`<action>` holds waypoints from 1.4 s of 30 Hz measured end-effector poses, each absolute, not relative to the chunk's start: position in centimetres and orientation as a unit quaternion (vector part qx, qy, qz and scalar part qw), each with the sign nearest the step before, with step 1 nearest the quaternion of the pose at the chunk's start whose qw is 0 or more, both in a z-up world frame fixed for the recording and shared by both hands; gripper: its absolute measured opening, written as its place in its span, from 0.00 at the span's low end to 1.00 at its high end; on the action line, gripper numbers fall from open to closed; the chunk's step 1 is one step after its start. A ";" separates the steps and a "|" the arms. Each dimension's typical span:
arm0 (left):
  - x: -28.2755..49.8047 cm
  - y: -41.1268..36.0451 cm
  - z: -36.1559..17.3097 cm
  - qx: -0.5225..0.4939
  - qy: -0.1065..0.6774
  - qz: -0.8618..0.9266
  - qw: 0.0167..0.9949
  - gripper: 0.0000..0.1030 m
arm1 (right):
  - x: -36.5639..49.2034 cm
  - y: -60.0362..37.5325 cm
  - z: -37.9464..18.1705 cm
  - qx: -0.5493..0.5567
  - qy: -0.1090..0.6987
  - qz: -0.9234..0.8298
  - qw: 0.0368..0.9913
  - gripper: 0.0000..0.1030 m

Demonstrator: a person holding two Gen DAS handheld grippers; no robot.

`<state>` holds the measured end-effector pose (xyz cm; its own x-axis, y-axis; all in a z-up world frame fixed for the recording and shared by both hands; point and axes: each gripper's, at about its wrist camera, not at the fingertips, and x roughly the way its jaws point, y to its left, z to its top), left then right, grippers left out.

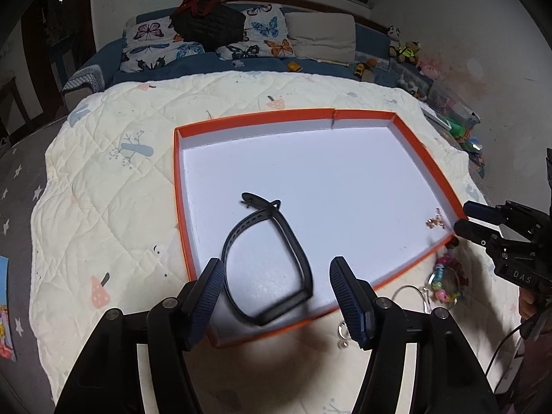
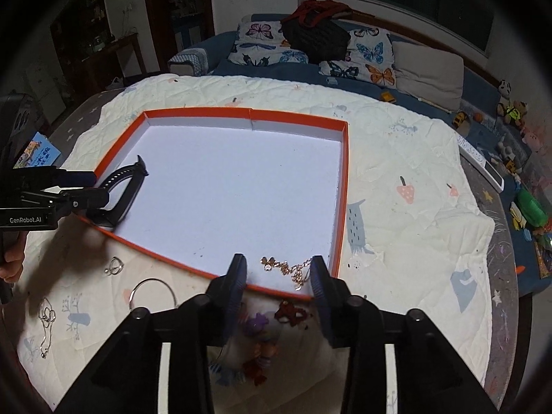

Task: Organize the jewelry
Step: 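Grasp a silver hoop earring with the left tool while the right tool grasps the other hoop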

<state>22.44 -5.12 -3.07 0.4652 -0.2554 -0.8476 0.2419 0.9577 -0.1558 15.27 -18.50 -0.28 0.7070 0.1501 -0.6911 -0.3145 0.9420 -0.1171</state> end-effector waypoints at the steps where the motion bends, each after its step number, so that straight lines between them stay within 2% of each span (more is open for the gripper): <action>1: 22.0 -5.3 -2.8 -0.005 0.494 -0.147 0.857 0.66 | 14.8 -18.5 -0.2 -0.113 0.357 0.127 0.919 0.49; 5: 19.5 -6.0 -2.0 -0.001 0.484 -0.166 0.859 0.73 | 13.2 -18.4 -0.2 -0.109 0.349 0.129 0.922 0.51; 10: 16.8 -8.2 -1.9 0.013 0.483 -0.199 0.853 0.76 | 11.5 -18.8 -1.0 -0.100 0.350 0.125 0.923 0.53; 16: 14.9 -12.1 -3.4 0.061 0.490 -0.236 0.837 0.76 | 10.2 -19.6 -2.6 -0.090 0.363 0.116 0.920 0.54; 28: 16.0 -17.2 -6.3 0.123 0.496 -0.277 0.814 0.76 | 9.5 -21.6 -4.9 -0.046 0.394 0.110 0.911 0.54; 36: 16.8 -18.9 -7.5 0.152 0.485 -0.280 0.814 0.72 | 9.7 -22.0 -5.4 -0.043 0.401 0.109 0.909 0.54; 42: 16.7 -19.4 -7.7 0.157 0.471 -0.288 0.819 0.61 | 9.7 -21.7 -5.5 -0.052 0.400 0.110 0.908 0.55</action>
